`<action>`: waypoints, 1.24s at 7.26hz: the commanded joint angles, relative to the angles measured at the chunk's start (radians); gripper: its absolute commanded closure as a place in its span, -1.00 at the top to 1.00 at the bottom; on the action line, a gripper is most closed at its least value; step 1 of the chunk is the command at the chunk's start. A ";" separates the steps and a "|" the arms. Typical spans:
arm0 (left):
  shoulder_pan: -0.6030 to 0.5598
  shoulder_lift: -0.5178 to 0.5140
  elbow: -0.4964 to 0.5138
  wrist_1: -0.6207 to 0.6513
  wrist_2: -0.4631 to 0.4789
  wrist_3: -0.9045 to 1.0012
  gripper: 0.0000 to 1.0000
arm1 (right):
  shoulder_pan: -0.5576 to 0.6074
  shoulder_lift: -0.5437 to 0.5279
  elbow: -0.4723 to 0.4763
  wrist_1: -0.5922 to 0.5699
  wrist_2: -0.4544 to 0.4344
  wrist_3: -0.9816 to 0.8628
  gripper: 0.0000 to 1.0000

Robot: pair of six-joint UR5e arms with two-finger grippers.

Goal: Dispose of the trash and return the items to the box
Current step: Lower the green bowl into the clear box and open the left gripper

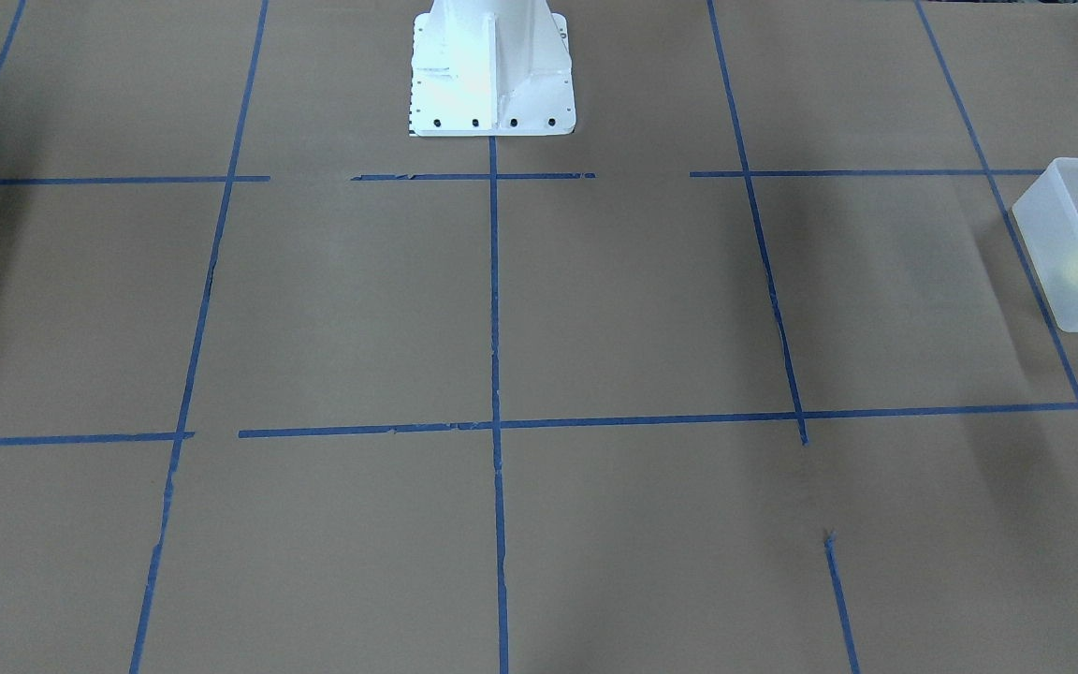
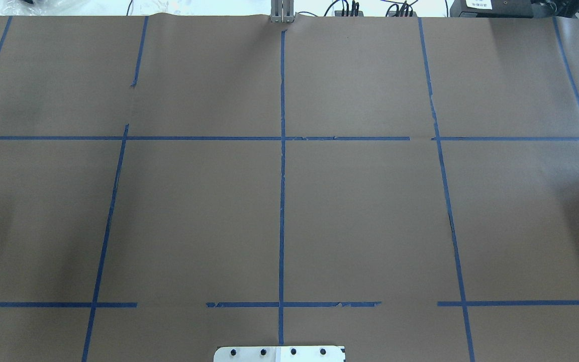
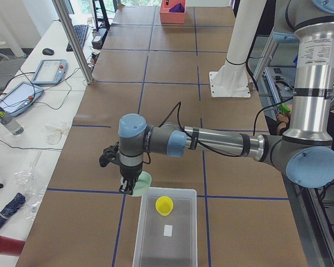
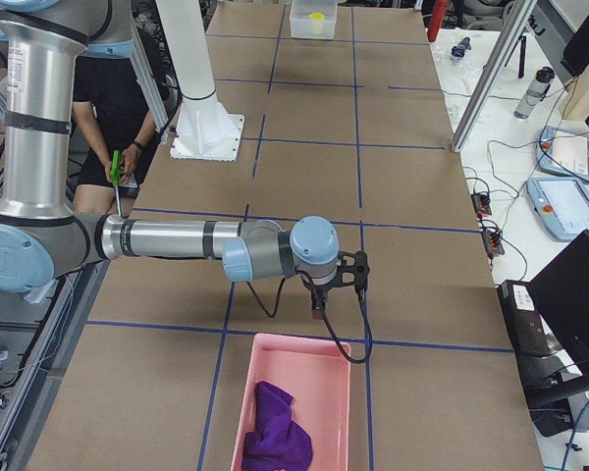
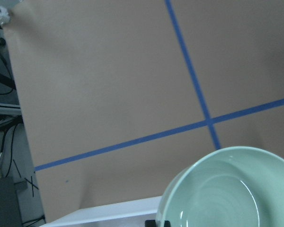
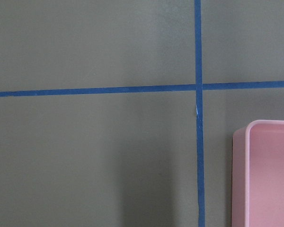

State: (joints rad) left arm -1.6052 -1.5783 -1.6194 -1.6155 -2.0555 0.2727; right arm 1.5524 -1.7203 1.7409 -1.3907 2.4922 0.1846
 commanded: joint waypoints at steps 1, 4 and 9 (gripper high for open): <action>-0.068 0.032 0.145 -0.067 0.000 0.137 -1.00 | 0.000 0.001 0.000 0.001 -0.001 -0.001 1.00; -0.067 0.066 0.286 -0.258 0.003 0.132 -1.00 | 0.000 0.001 0.003 0.001 -0.001 -0.001 1.00; -0.068 0.075 0.216 -0.251 -0.003 0.134 1.00 | 0.000 0.002 0.005 0.001 -0.003 -0.004 1.00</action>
State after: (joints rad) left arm -1.6725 -1.5056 -1.3586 -1.8728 -2.0549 0.4085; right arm 1.5524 -1.7192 1.7448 -1.3898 2.4899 0.1834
